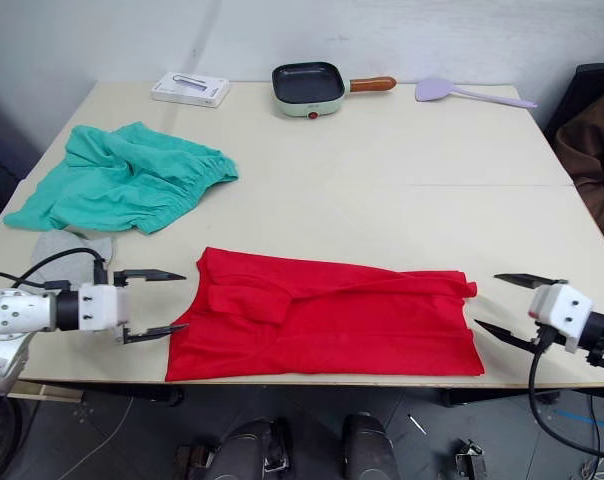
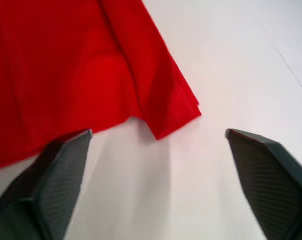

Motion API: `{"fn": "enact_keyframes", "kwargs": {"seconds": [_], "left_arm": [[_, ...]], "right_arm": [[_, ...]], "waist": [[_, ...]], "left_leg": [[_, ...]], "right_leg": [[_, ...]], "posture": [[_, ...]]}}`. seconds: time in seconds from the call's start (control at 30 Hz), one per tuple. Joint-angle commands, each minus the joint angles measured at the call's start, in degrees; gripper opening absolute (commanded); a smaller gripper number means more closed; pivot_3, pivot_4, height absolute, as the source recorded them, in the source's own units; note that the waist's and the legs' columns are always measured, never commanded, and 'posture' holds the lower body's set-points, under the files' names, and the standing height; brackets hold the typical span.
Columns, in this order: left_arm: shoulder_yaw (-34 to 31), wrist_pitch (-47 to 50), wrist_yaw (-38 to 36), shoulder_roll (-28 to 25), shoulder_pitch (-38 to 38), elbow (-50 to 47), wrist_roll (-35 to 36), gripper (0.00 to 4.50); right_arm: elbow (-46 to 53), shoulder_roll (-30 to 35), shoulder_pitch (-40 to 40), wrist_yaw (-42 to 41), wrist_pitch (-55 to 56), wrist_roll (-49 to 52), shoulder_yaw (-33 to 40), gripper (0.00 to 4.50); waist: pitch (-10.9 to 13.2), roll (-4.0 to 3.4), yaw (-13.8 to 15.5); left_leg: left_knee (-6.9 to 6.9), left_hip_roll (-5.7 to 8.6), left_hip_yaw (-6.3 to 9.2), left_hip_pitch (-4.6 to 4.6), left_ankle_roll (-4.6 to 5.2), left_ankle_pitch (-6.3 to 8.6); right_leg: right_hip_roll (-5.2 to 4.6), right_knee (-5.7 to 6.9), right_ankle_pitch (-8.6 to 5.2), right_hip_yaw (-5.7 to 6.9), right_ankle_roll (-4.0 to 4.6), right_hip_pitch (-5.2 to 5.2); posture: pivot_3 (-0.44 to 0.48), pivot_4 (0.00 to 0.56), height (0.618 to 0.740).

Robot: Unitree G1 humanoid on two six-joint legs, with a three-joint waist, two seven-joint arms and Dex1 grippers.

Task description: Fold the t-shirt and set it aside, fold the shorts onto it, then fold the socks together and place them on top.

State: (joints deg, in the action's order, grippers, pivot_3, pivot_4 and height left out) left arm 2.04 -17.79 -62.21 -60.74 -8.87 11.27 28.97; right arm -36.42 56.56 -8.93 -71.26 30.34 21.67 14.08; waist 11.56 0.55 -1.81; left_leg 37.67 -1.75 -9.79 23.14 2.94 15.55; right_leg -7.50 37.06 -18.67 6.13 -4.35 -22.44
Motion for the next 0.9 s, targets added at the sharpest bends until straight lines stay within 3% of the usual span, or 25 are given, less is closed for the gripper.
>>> {"fn": "enact_keyframes", "kwargs": {"seconds": [0.03, 0.1, 0.17, 0.27, 0.47, 0.57, 0.73, 0.9], "left_arm": [[-5.1, 20.9, 1.1, -0.5, -0.1, -8.9, 12.6, 3.95], [-6.0, 27.0, 4.4, 2.5, -1.7, -11.7, 14.9, 3.55], [-5.0, 30.0, 7.7, 5.8, -3.7, -14.1, 13.2, 2.97], [-1.2, 33.0, 13.3, 12.4, -8.3, -15.5, 7.1, 1.96], [5.0, 33.8, 22.8, 26.0, -16.7, -8.5, -5.3, 0.03], [6.8, 33.0, 24.6, 29.8, -17.9, -6.3, -10.2, 0.00], [8.6, 32.8, 26.6, 32.3, -17.2, -4.4, -16.3, 0.00], [7.2, 33.8, 27.7, 33.9, -16.2, -3.9, -17.9, 0.00]], "right_arm": [[9.3, 1.8, 0.0, 1.0, -14.9, 6.4, 3.3, 4.49], [17.1, 1.1, 0.5, 1.7, -25.2, 10.6, 2.9, 4.50], [25.2, 0.0, 0.9, 2.5, -32.7, 13.8, 1.8, 4.15], [34.7, -3.0, -1.4, 6.5, -40.1, 13.2, -2.9, 3.24], [38.5, -12.8, -12.5, 15.2, -44.6, 2.8, -14.9, 1.11], [37.2, -16.6, -15.8, 17.3, -43.7, -3.0, -19.4, 0.07], [34.0, -18.3, -17.7, 16.9, -40.7, -9.6, -23.9, 0.02], [33.1, -16.7, -15.2, 15.1, -39.2, -12.4, -24.4, 0.02]], "waist": [[0.0, 0.00, 0.1], [0.0, -0.02, 0.2], [0.0, -0.05, 0.3], [0.0, -0.03, 0.4], [0.0, -0.01, 0.4], [0.0, -0.01, 0.4], [0.0, -0.01, 0.5], [0.0, 0.01, 0.5]], "left_leg": [[-0.01, 0.00, 0.07, 0.01, 0.00, 0.00], [0.01, 0.00, 0.18, 0.01, -0.02, -0.01], [0.00, 0.02, 0.26, 0.01, -0.04, -0.02], [-0.06, 0.03, 0.30, 0.03, -0.11, -0.04], [0.04, 0.09, 0.18, 0.12, -0.12, -0.04], [0.06, 0.05, 0.15, 0.16, -0.15, -0.07], [0.08, 0.09, 0.02, 0.19, -0.07, -0.05], [0.21, 0.10, 0.02, 0.17, 0.01, -0.01]], "right_leg": [[-0.01, 0.00, 0.00, 0.01, 0.00, 0.02], [-0.02, 0.00, 0.00, 0.04, 0.00, 0.05], [-0.02, 0.00, 0.00, 0.06, 0.00, 0.08], [0.01, -0.03, 0.00, 0.12, 0.00, 0.08], [0.04, 0.03, 0.00, 0.11, 0.00, -0.01], [0.10, 0.04, 0.00, 0.10, 0.00, -0.08], [0.10, 0.01, -0.01, 0.06, 0.01, -0.09], [0.04, -0.01, 0.01, 0.03, -0.03, -0.02]], "posture": [[0.000, 0.150, 0.740], [0.000, 0.150, 0.740], [0.000, 0.150, 0.740], [0.000, 0.150, 0.740], [0.000, 0.150, 0.740], [0.000, 0.150, 0.740], [0.000, 0.150, 0.740], [0.000, 0.150, 0.740]]}}
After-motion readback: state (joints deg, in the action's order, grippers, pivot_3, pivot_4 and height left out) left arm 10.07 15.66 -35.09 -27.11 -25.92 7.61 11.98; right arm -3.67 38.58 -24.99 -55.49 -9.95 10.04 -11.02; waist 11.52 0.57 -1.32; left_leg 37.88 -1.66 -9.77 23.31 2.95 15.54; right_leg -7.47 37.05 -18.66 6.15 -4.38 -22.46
